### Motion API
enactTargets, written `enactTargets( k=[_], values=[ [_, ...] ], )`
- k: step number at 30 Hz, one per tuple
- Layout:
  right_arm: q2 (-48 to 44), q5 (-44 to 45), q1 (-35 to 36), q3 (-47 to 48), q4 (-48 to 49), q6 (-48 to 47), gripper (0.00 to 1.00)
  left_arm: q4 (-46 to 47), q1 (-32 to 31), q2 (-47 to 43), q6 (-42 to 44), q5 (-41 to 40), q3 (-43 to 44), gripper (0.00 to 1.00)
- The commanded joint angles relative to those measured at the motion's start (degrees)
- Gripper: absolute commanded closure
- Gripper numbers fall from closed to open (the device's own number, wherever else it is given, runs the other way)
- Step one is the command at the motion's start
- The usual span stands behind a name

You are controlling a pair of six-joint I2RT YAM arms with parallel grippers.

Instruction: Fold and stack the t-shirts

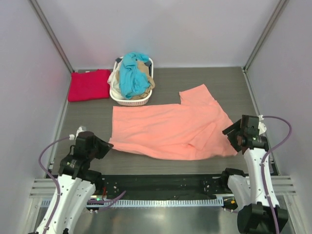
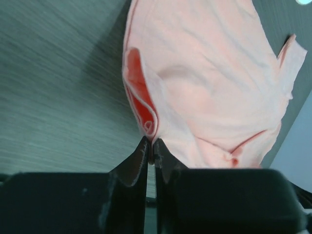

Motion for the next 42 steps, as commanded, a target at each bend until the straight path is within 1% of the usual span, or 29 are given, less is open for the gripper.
enactTargets(
  k=[1, 3, 4, 7, 8, 9, 10, 11, 13, 14, 15, 16, 18, 19, 21, 22, 23, 24, 25, 26, 27, 28, 29, 30, 31, 33, 34, 37, 42],
  values=[
    [-6.1, 0.0, -0.3, 4.6, -4.6, 3.9, 0.22, -8.0, -0.2, -2.7, -4.0, -2.1, 1.8, 0.90],
    [-6.7, 0.4, -0.3, 7.5, -6.1, 4.3, 0.08, -9.8, -0.2, -4.0, -4.1, -1.2, 2.5, 0.72],
    [-6.6, -0.3, -0.2, 8.4, -6.8, 4.4, 0.04, -11.5, -0.2, -4.5, -4.1, -0.9, 3.0, 0.58],
    [-5.5, -2.1, -0.3, 11.1, -5.9, 3.8, 0.03, -11.6, -0.1, -6.2, -2.6, -0.4, 5.4, 0.39],
    [-5.0, -3.4, -0.3, 11.8, -4.5, 3.4, 0.03, -11.1, -0.2, -6.1, -0.3, -1.5, 7.1, 0.37],
    [-4.4, -6.0, -0.2, 11.4, -2.0, 1.5, 0.04, -10.4, -0.2, -5.0, 1.3, -1.8, 8.3, 0.36],
    [-3.4, -8.1, -0.3, 10.9, 3.8, 0.6, 0.05, -8.1, -0.2, -4.0, 3.6, -1.9, 9.3, 0.35],
    [-2.0, -11.8, -0.3, 10.8, 6.4, -0.5, 0.07, -7.2, -0.1, -2.5, 7.9, -2.1, 11.8, 0.35],
    [5.2, -14.1, -0.1, 13.7, 10.8, -3.9, 0.08, -5.7, -0.2, 3.1, 15.2, -3.9, 15.7, 0.35],
    [8.0, -13.9, 0.3, 15.3, 11.8, -5.1, 0.08, -5.8, -0.1, 4.9, 15.3, -5.2, 15.7, 0.34],
    [11.6, -13.3, 0.9, 17.0, 13.0, -7.6, 0.08, -5.8, -0.2, 6.5, 18.8, -7.5, 17.4, 0.34],
    [18.0, -12.9, 2.1, 21.8, 13.4, -9.1, 0.08, -5.1, -0.1, 9.5, 20.2, -8.5, 17.8, 0.34],
    [26.1, -10.1, 3.4, 27.5, 13.3, -11.3, 0.08, -3.5, -0.1, 11.5, 23.6, -9.0, 17.4, 0.34],
    [33.9, -10.2, 4.3, 33.3, 13.2, -13.8, 0.08, -2.1, -0.1, 12.3, 23.7, -9.4, 16.9, 0.34],
    [41.3, -10.1, 5.3, 39.5, 13.6, -17.1, 0.07, 0.6, -0.1, 12.9, 24.3, -7.9, 15.8, 0.34],
    [45.3, -9.6, 5.8, 45.8, 13.6, -19.4, 0.07, 1.4, 0.0, 12.9, 24.4, -7.1, 15.4, 0.34],
    [52.0, -9.3, 6.5, 49.2, 13.7, -20.5, 0.08, 1.7, 0.2, 12.9, 24.5, -7.0, 15.3, 0.34],
    [55.8, -7.9, 7.0, 52.5, 13.6, -21.5, 0.08, 1.5, 0.8, 13.2, 24.7, -7.0, 15.4, 0.34],
    [58.8, -7.1, 7.5, 58.9, 13.4, -23.2, 0.08, 1.0, 1.0, 13.2, 24.9, -7.1, 15.6, 0.34],
    [64.8, -7.1, 8.4, 62.1, 13.2, -24.1, 0.09, 1.0, 1.1, 12.9, 24.8, -7.2, 15.4, 0.34],
    [67.4, -6.6, 8.7, 65.1, 12.6, -24.7, 0.09, 1.4, 1.2, 12.7, 24.8, -6.9, 15.3, 0.34],
    [69.9, -4.5, 9.2, 71.2, 11.9, -25.1, 0.09, 1.6, 1.1, 12.4, 24.8, -6.7, 15.1, 0.34],
    [72.8, -4.4, 9.9, 74.1, 11.5, -26.8, 0.09, 2.0, 1.3, 12.2, 24.9, -6.5, 14.9, 0.34],
    [77.3, -2.1, 10.7, 76.8, 10.5, -27.5, 0.09, 2.1, 1.3, 11.7, 24.9, -6.6, 14.7, 0.34],
    [79.9, 1.1, 10.7, 81.9, 9.9, -28.2, 0.09, 2.2, 1.3, 11.4, 24.9, -6.5, 14.6, 0.34],
    [85.9, 2.5, 13.8, 85.9, 8.9, -30.1, 0.10, 2.7, 1.3, 11.0, 25.0, -5.9, 14.2, 0.35],
    [87.7, 3.4, 14.2, 89.5, 8.5, -30.3, 0.10, 2.8, 1.4, 11.1, 24.9, -6.0, 14.2, 0.34],
    [92.9, 5.7, 15.7, 93.8, 8.1, -31.7, 0.11, 2.9, 1.4, 11.4, 25.0, -5.5, 14.2, 0.35],
    [97.9, 9.9, 17.1, 96.5, 8.1, -33.2, 0.16, 3.0, 1.5, 11.4, 25.1, -5.2, 14.1, 0.35]
  ],
)
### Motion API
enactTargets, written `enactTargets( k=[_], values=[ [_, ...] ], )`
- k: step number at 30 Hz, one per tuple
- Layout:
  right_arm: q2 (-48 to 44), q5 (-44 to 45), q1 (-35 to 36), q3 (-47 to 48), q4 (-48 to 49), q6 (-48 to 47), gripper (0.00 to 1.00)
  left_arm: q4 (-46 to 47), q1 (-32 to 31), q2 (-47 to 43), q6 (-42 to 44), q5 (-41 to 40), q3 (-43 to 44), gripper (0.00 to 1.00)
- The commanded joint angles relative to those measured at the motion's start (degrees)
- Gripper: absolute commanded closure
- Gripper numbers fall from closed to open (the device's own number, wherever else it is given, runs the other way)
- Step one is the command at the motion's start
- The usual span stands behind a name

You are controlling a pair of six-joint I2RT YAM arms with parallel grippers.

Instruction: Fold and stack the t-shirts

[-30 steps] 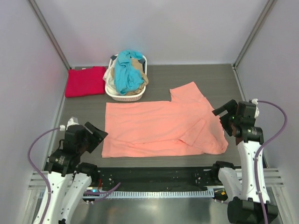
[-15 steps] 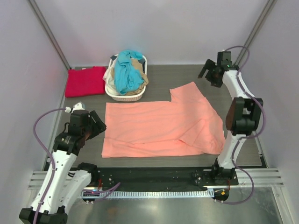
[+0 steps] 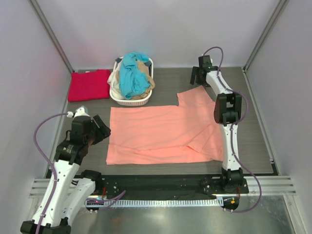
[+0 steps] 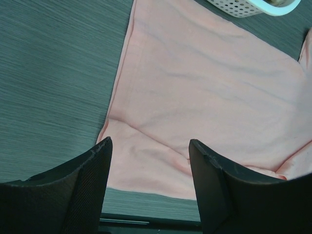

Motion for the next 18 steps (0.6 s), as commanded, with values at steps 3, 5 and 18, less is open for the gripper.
enactTargets(
  k=[3, 5, 18],
  values=[
    [2.6, 6.5, 0.6, 3.9, -0.7, -2.9, 0.18, 2.4, 0.5, -0.3, 1.3, 1.2, -0.3, 0.35],
    [3.3, 6.8, 0.6, 3.6, -0.7, -2.7, 0.25, 2.4, 0.5, -0.2, 1.3, 1.0, -0.3, 0.35],
    [0.2, 1.2, 0.6, -9.2, 2.4, 1.7, 0.86, 4.3, 1.4, 4.0, 1.3, -1.2, -0.1, 0.36]
  ],
)
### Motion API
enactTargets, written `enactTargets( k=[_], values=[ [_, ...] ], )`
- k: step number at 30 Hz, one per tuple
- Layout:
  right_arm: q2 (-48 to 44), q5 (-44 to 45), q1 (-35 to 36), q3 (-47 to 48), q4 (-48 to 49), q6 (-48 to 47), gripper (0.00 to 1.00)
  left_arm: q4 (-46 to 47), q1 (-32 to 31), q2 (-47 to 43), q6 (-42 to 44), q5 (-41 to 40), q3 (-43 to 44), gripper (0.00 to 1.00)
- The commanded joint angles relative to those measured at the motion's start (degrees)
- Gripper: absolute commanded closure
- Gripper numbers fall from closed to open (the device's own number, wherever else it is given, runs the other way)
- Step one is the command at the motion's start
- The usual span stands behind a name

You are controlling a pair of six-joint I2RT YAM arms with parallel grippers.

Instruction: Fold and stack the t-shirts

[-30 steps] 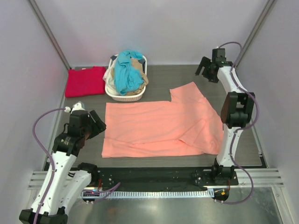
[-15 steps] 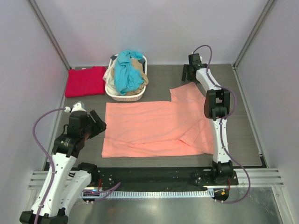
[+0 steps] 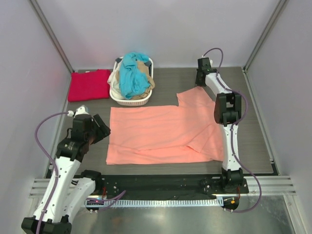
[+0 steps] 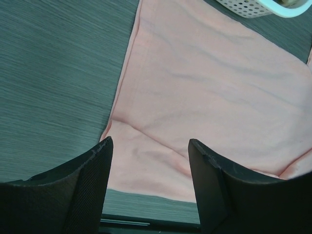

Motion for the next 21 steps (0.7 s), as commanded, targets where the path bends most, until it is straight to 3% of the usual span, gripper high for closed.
enactTargets(
  k=[1, 2, 6, 12, 21],
  values=[
    [-1.0, -2.7, -0.4, -6.3, -2.1, 1.8, 0.92, 4.7, 0.5, 3.0, 1.3, -1.9, 0.2, 0.36],
    [-1.5, -4.1, -0.3, -7.2, -1.4, 2.3, 0.99, 6.6, 0.5, 4.3, 1.3, -2.4, 0.5, 0.36],
    [-2.8, -5.9, -0.3, -9.4, 0.7, 2.6, 0.99, 9.7, 1.2, 15.1, 1.6, -1.9, 6.7, 0.31],
    [-8.9, -8.5, -0.3, -12.6, 0.9, 2.3, 0.99, 20.3, 3.4, 33.6, -0.2, -1.4, 13.9, 0.50],
    [-20.9, -15.0, -0.4, -22.8, 3.5, 5.2, 0.99, 34.8, 7.2, 52.4, 2.9, 1.1, 17.7, 0.54]
  ],
)
